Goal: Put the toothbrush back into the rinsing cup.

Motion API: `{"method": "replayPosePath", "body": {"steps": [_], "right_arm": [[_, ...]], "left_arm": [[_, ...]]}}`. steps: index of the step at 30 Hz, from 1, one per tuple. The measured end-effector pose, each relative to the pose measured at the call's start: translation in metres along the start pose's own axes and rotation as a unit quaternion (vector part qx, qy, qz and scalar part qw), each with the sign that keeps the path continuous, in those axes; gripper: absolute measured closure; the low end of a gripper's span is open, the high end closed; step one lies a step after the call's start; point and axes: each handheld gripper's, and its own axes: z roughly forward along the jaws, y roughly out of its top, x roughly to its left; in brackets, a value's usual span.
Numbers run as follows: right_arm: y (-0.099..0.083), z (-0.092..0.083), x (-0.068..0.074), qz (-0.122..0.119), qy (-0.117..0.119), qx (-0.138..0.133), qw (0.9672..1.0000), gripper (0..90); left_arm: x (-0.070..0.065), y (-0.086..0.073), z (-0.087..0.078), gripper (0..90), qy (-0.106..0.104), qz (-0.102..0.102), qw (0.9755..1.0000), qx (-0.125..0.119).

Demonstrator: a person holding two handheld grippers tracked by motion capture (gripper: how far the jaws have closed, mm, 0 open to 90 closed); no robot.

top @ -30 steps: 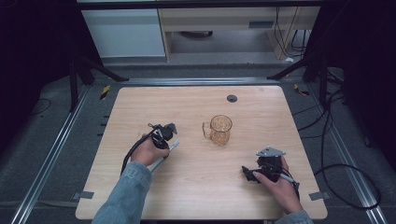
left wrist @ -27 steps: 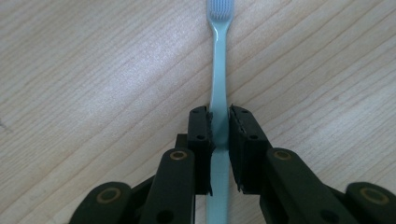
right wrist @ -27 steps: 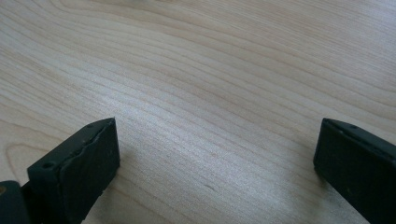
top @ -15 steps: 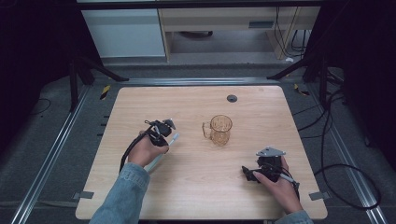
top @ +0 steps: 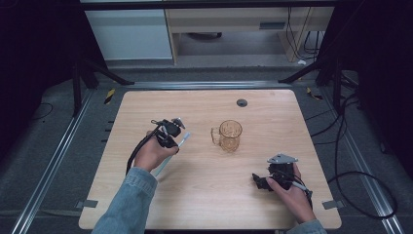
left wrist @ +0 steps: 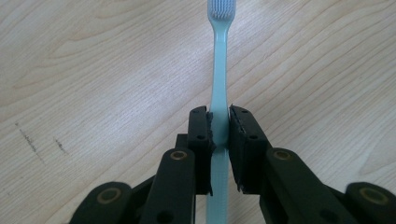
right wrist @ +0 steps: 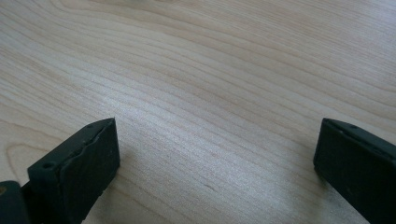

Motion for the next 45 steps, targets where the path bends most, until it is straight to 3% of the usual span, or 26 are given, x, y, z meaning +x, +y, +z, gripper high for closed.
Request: {"method": "replayPosePath", "body": {"steps": [22,23,35,43,44,45], "right_arm": [[0.0,0.0,-0.001,-0.005,0.003,0.0,1.0,0.7],[0.0,0.0,-0.001,-0.004,0.003,0.0,1.0,0.7],[0.0,0.0,-0.001,-0.004,0.002,0.001,1.0,0.6],[0.0,0.0,-0.001,-0.004,0.002,0.001,1.0,0.7],[0.0,0.0,-0.001,-0.004,0.002,0.001,1.0,0.7],[0.0,0.0,-0.001,-0.004,0.002,0.001,1.0,0.7]], "left_arm": [[-0.012,0.013,-0.018,78.6,-0.018,0.004,0.9979,-0.063],[-0.013,0.014,-0.021,78.6,-0.021,0.001,0.997,-0.074],[-0.019,0.021,-0.032,78.6,-0.022,0.0,0.9928,-0.118],[-0.022,0.024,-0.039,78.6,-0.02,-0.011,0.9861,-0.165],[-0.022,0.024,-0.039,78.6,-0.02,-0.011,0.9861,-0.165],[-0.023,0.024,-0.041,78.6,-0.02,-0.014,0.9845,-0.174]]}}
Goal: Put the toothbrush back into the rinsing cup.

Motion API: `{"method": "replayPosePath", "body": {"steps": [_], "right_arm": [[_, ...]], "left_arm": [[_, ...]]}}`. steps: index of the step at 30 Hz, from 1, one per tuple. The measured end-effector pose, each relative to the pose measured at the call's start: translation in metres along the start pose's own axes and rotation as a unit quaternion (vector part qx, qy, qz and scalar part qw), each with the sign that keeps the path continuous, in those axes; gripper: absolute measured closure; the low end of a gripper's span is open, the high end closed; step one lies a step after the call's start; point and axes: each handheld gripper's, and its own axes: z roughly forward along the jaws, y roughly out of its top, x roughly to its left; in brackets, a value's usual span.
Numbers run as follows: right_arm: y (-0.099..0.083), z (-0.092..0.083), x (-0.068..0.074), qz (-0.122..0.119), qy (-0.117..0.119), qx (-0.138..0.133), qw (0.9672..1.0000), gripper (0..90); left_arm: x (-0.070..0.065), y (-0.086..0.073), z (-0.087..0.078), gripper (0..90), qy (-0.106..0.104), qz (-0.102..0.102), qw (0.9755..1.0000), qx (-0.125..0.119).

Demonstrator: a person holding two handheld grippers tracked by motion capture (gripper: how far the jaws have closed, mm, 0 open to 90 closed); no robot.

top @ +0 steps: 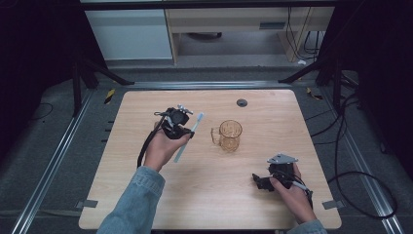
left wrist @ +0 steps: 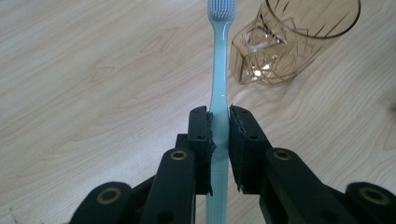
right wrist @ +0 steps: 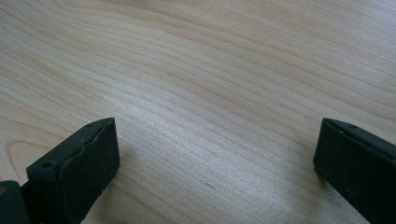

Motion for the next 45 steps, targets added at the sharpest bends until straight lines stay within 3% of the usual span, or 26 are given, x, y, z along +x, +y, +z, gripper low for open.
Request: {"method": "replayPosePath", "body": {"steps": [6,19,26,31,33,37,42,44,45], "right_arm": [[0.0,0.0,0.0,0.0,0.0,0.0,1.0,0.6],[0.0,0.0,0.0,0.0,0.0,0.0,1.0,0.6],[0.0,0.0,0.0,0.001,0.0,0.0,1.0,0.5],[0.0,0.0,0.0,0.0,0.001,0.0,1.0,0.5],[0.0,0.0,0.0,-0.001,0.001,0.0,1.0,0.5],[0.0,0.0,0.0,-0.002,0.001,0.0,1.0,0.4],[0.0,0.0,0.0,-0.001,0.001,0.0,1.0,0.4],[0.0,0.0,0.0,-0.001,0.001,0.0,1.0,0.4],[0.0,0.0,0.0,-0.001,0.001,0.0,1.0,0.4]], "left_arm": [[-0.003,0.003,-0.001,78.6,0.002,0.001,0.9999,-0.013],[-0.013,0.014,-0.005,78.7,0.013,0.001,0.9976,-0.067],[-0.019,0.019,-0.003,78.7,0.015,0.004,0.9967,-0.08],[-0.023,0.022,-0.002,78.7,0.023,0.0,0.9947,-0.1],[-0.028,0.024,-0.001,78.7,0.028,0.0,0.9927,-0.118],[-0.032,0.028,0.002,78.7,0.033,0.0,0.9914,-0.127],[-0.038,0.03,0.001,78.7,0.037,-0.003,0.9868,-0.157],[-0.041,0.031,0.002,78.7,0.037,-0.009,0.9837,-0.176],[-0.041,0.031,0.002,78.7,0.037,-0.009,0.9837,-0.176]]}}
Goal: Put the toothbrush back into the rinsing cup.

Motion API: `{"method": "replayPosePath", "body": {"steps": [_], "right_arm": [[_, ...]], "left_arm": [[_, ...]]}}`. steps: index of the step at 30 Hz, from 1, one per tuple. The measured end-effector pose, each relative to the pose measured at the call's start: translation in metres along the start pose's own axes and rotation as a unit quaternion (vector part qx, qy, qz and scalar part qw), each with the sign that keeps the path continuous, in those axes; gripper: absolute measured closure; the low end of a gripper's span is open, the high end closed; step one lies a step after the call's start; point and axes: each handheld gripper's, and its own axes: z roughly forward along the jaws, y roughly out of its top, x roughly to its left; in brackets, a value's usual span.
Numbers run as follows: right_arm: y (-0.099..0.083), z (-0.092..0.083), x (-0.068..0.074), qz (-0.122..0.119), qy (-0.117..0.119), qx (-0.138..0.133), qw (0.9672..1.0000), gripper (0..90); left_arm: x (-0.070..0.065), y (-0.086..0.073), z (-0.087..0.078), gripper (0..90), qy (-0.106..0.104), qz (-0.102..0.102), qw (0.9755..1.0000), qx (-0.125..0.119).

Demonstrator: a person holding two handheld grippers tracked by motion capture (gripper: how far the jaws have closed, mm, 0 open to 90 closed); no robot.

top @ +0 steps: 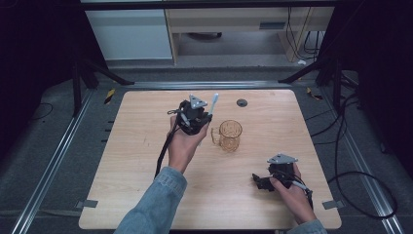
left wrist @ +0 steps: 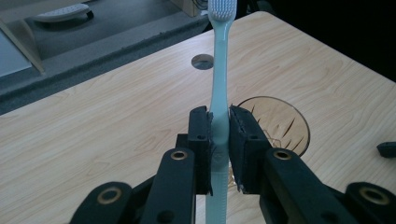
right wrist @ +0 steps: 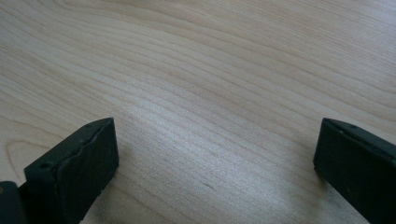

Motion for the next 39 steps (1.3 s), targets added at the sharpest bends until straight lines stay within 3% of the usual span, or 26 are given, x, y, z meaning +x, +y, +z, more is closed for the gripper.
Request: {"method": "replayPosePath", "body": {"steps": [5,9,10,13,14,15,18,19,20,22,23,26,28,34,37,39], "right_arm": [[0.0,0.0,-0.001,-0.005,-0.001,-0.001,1.0,0.4],[-0.001,0.0,0.0,-0.004,-0.003,-0.001,1.0,0.4],[0.0,0.0,0.0,-0.004,-0.004,-0.002,1.0,0.4],[-0.001,0.0,0.0,-0.003,-0.004,-0.002,1.0,0.4],[-0.001,0.0,0.001,-0.002,-0.005,-0.002,1.0,0.4],[-0.001,0.0,0.001,-0.001,-0.005,-0.001,1.0,0.3],[-0.001,-0.001,0.002,0.004,-0.002,0.0,1.0,0.4],[-0.001,-0.001,0.002,0.005,-0.003,0.0,1.0,0.3],[0.0,0.0,0.002,0.004,-0.004,-0.001,1.0,0.4],[-0.001,0.0,0.002,-0.003,-0.005,-0.001,1.0,0.4],[0.0,0.0,0.002,0.001,-0.004,-0.001,1.0,0.4],[-0.001,0.0,0.002,-0.004,-0.005,-0.003,1.0,0.3],[0.0,0.0,0.003,0.006,-0.001,-0.001,1.0,0.3],[0.0,0.0,0.002,0.001,0.001,-0.001,1.0,0.3],[0.0,0.0,0.002,0.001,0.001,-0.001,1.0,0.4],[0.0,0.0,0.002,0.001,0.002,0.0,1.0,0.3]], "left_arm": [[-0.001,0.003,0.005,78.8,0.004,-0.003,0.9997,-0.026],[-0.005,0.004,0.013,78.7,0.01,0.003,0.9995,-0.031],[-0.007,0.004,0.015,78.8,0.022,0.017,0.9992,-0.028],[-0.009,0.001,0.019,78.8,0.017,0.009,0.9992,-0.034],[-0.011,0.001,0.022,78.8,0.017,0.014,0.9992,-0.034],[-0.013,0.001,0.022,78.8,0.03,0.024,0.9983,-0.044],[-0.017,-0.002,0.025,78.8,0.021,0.017,0.9985,-0.047],[-0.018,-0.001,0.025,78.8,0.034,0.03,0.9976,-0.053],[-0.017,-0.003,0.024,78.8,0.026,0.012,0.9974,-0.065],[-0.018,-0.003,0.026,78.8,0.026,0.014,0.9977,-0.061],[-0.019,-0.002,0.025,78.8,0.038,0.025,0.9967,-0.067],[-0.02,-0.002,0.025,78.8,0.033,0.019,0.9969,-0.069],[-0.021,-0.001,0.025,78.8,0.033,0.02,0.9968,-0.07],[-0.025,0.001,0.022,78.9,0.031,0.008,0.9946,-0.099],[-0.025,0.003,0.02,78.9,0.035,0.007,0.992,-0.121],[-0.024,0.005,0.018,78.9,0.04,0.003,0.989,-0.143]]}}
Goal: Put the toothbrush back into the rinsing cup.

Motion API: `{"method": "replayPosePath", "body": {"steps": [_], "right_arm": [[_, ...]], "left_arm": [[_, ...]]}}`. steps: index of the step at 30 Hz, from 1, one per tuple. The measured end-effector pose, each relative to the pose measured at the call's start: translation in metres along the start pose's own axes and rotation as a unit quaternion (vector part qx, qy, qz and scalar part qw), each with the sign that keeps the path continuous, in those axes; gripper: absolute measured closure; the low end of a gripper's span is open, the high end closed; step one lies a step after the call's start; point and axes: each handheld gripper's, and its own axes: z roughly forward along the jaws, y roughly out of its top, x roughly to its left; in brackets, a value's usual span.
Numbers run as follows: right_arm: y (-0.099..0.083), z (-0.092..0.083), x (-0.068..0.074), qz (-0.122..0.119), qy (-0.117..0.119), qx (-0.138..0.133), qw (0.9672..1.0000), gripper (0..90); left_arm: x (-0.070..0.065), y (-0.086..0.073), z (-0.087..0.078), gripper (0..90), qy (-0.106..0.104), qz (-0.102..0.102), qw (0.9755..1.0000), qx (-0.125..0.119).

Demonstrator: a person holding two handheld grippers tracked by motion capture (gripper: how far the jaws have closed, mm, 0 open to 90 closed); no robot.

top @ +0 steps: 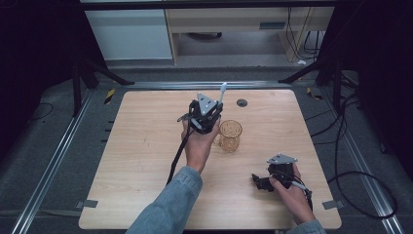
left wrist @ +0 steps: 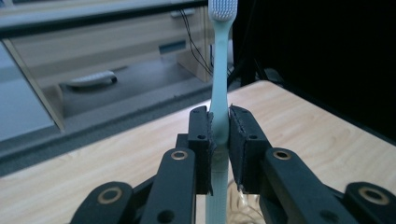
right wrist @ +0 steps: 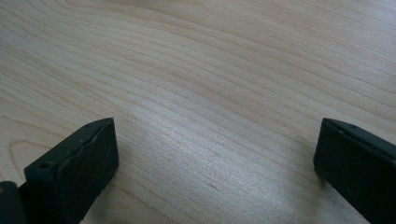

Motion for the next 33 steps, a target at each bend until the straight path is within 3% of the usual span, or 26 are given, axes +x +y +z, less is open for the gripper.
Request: {"method": "replayPosePath", "body": {"steps": [3,4,9,12,22,33], "right_arm": [[0.0,0.0,0.0,-0.002,0.001,0.0,1.0,0.4],[0.0,0.0,0.0,-0.003,0.0,0.0,1.0,0.3],[0.0,0.0,0.0,-0.001,0.001,0.001,1.0,0.3],[0.0,0.0,0.0,-0.001,0.001,0.001,1.0,0.3],[0.0,0.0,-0.001,-0.006,0.001,0.0,1.0,0.4],[0.001,0.0,-0.001,0.0,0.006,0.003,1.0,0.4]], "left_arm": [[0.0,0.0,0.001,78.9,-0.002,-0.006,0.9999,-0.012],[-0.001,0.001,0.003,78.9,-0.008,-0.016,0.9995,-0.024],[-0.005,0.002,0.004,78.9,-0.005,-0.006,0.9991,-0.042],[-0.002,0.0,0.003,78.9,-0.004,-0.016,0.9975,-0.069],[-0.005,-0.009,0.002,78.8,-0.005,-0.021,0.9933,-0.113],[-0.005,-0.015,0.001,78.8,0.0,-0.023,0.9896,-0.142]]}}
